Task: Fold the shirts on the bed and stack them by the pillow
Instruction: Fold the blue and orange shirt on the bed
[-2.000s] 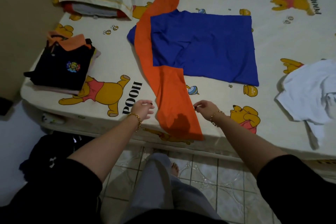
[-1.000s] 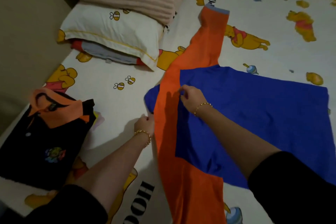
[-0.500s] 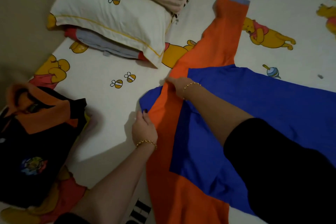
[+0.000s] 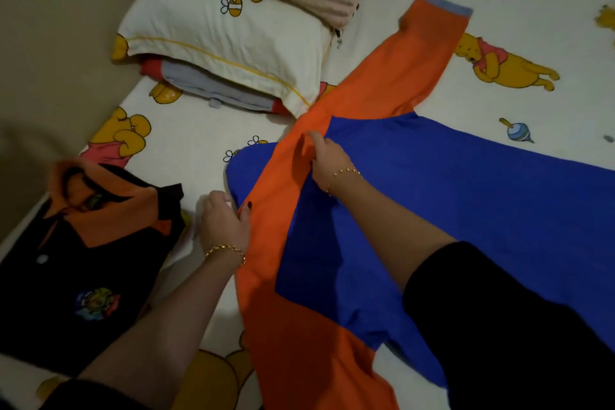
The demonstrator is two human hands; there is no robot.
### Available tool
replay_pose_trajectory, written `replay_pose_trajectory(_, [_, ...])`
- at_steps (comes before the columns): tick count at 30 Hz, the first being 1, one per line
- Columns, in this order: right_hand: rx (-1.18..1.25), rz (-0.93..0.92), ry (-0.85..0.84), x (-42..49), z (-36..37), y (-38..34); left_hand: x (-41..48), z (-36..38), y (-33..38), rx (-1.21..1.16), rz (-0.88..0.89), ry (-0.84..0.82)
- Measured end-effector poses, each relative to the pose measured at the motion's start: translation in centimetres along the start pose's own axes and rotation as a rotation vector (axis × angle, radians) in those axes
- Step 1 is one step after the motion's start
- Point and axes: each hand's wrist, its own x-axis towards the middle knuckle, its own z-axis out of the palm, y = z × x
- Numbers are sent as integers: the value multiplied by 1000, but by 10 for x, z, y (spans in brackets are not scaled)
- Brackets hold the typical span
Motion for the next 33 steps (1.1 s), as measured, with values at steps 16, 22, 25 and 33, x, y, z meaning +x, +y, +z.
replay_pose_trajectory(16, [-96, 207, 62, -333, -14, 197, -213, 49, 81, 144, 789, -648])
replay_pose_trajectory(22, [-242, 231, -138, -442, -23, 261, -242, 69, 84, 561, 939, -698])
replay_pose_trajectory(25, [-342, 344, -69, -460, -28, 278, -244, 66, 87, 595, 939, -606])
replay_pose_trajectory(33, [-448, 480, -314, -480, -34, 283, -245, 59, 73, 781, 871, -803])
